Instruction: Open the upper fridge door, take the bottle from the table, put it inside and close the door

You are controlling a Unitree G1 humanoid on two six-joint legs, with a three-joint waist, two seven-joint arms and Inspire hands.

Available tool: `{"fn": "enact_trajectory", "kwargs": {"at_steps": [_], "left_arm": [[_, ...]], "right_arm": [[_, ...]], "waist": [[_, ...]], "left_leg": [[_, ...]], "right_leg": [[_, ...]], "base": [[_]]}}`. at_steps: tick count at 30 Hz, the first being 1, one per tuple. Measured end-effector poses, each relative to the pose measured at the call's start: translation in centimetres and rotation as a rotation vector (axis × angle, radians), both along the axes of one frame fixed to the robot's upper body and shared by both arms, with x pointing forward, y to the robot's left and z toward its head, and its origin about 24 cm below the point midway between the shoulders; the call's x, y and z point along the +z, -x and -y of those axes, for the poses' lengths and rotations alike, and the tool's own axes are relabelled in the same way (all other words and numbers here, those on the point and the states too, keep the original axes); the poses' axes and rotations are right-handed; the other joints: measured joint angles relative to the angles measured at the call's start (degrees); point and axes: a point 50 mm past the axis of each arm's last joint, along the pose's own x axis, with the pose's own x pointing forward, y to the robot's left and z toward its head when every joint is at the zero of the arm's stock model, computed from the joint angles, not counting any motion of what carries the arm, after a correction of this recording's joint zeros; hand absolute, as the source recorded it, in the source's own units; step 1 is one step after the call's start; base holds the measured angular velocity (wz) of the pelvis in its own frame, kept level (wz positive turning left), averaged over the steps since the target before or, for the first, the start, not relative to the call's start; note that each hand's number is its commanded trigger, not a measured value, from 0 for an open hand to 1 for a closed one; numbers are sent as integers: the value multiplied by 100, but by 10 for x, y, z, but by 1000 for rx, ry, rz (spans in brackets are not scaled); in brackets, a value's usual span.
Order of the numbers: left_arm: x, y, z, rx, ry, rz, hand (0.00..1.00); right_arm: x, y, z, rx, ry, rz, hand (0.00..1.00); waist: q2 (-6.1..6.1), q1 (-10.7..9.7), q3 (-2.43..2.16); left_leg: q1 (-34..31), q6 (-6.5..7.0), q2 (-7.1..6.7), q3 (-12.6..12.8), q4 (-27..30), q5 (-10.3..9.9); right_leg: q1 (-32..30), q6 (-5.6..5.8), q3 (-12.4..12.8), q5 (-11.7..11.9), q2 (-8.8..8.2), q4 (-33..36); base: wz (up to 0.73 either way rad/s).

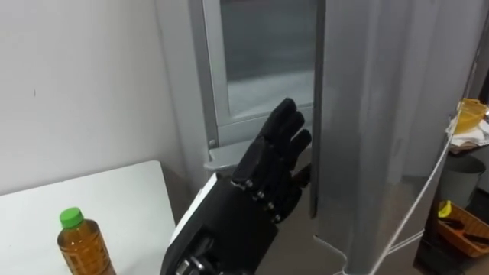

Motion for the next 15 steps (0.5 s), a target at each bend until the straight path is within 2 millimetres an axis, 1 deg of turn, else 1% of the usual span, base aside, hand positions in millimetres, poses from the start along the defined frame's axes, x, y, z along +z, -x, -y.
{"fn": "enact_trajectory", "kwargs": {"at_steps": [2,4,5,7,10,12,14,15], "left_arm": [[-1,2,4,-31,14,-9,0],[-1,4,11,-76,10,-7,0],[-1,5,13,-90,7,-5,0],[0,6,20,-142,-12,-5,0],[-3,10,30,-225,-39,-6,0],[-10,10,33,-256,-69,-34,0],[-18,8,32,-274,-107,-66,0],[-21,8,33,-279,-122,-84,0]], "right_arm": [[0,0,2,0,4,0,0],[1,-1,4,-15,5,5,0],[1,-1,4,-22,4,7,0],[1,-1,5,-33,2,10,0],[1,-3,3,-41,-7,18,0],[1,-3,3,-43,-7,18,0],[1,-3,3,-44,-9,20,0],[1,-3,3,-47,-11,19,0]], "waist": [[24,-42,11],[93,-143,14],[110,-154,12],[144,-186,28],[139,-357,40],[134,-408,44],[113,-457,59],[88,-461,75]], "left_leg": [[4,2,2,18,-1,-3],[10,3,3,51,-9,-4],[11,2,6,59,-12,-4],[22,-2,4,129,-25,-3],[140,-43,20,242,-137,17],[200,-60,29,323,-191,21],[192,-66,31,338,-188,17],[190,-70,32,341,-189,15]], "right_leg": [[-5,0,11,1,0,0],[-35,1,48,2,3,4],[-56,0,68,2,8,8],[-85,-7,125,6,25,10],[-71,-19,137,11,57,10],[-68,-32,178,3,70,6],[-82,-46,207,-12,77,2],[-93,-47,216,-26,81,3]], "base": [[-6],[-10],[-17],[-20],[-20],[-20],[-10],[0]]}}
